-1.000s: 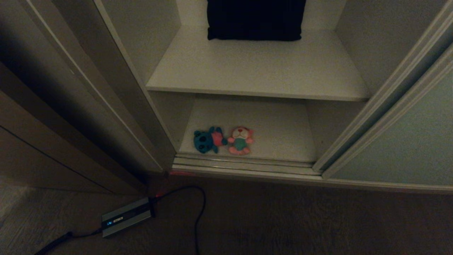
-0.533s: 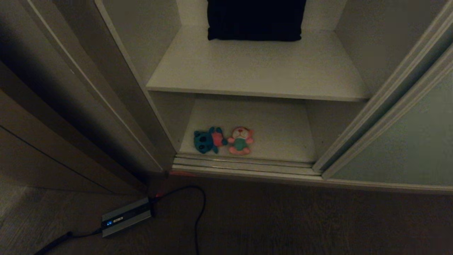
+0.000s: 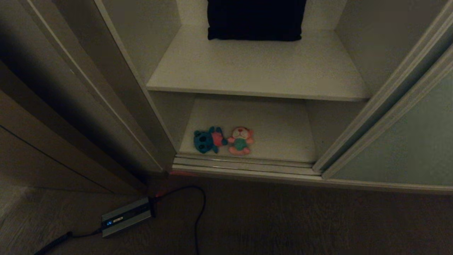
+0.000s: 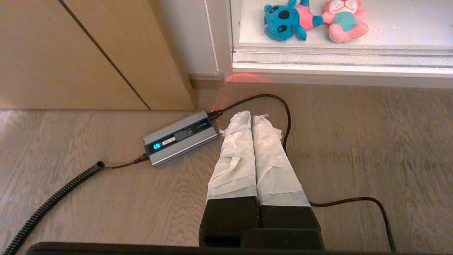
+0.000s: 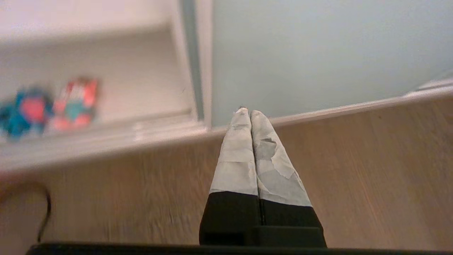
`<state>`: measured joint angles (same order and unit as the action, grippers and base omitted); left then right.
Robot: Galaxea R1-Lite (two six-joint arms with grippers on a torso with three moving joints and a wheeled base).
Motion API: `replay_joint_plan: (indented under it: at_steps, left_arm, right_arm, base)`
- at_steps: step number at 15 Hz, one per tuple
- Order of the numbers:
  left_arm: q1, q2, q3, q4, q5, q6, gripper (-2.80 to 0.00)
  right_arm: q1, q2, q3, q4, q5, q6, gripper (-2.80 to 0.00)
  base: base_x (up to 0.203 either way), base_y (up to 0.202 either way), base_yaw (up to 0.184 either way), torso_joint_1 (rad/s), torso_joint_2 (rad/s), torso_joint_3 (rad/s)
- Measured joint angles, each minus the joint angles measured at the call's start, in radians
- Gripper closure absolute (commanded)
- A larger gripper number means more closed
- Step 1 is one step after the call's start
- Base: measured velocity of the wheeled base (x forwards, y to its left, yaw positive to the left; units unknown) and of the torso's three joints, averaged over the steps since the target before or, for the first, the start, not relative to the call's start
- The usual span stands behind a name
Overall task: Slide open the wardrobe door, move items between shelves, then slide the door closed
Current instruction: Close the door
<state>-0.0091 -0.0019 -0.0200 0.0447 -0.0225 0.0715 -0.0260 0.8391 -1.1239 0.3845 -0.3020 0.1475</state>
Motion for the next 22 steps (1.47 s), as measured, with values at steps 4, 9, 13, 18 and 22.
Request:
replay_joint_plan:
  at_steps: [4,9,13,18,22]
  left_arm:
    - [0.0,0.0,0.0,0.0,-0.001,0.0,0.0]
    - [0.0,0.0,0.0,-0.001,0.0,0.0,0.0]
    - [0.0,0.0,0.0,-0.001,0.0,0.0,0.0]
    - [0.0,0.0,0.0,0.0,0.0,0.0,0.0]
    - [0.0,0.001,0.0,0.0,0.0,0.0,0.0]
  right_arm:
    - [-0.053,0.191,-0.167,0.002,-0.015,0.055,0.0]
    - [-0.345,0.314,-0.247,-0.01,0.4,0.059,0.0]
    - [-0.422,0.408,-0.277,-0.081,0.701,0.069,0.0]
    - [-0.431,0.527,-0.295,-0.208,0.762,0.097,0.0]
    - [-0.45,0.594,-0.311,-0.249,0.765,0.121,0.0]
  base:
    - [0.0,0.0,0.0,0.0,0.0,0.0]
    - [0.0,0.0,0.0,0.0,0.0,0.0]
    - [0.0,0.0,0.0,0.0,0.0,0.0]
    - [0.0,0.0,0.0,0.0,0.0,0.0]
    - [0.0,0.0,0.0,0.0,0.0,0.0]
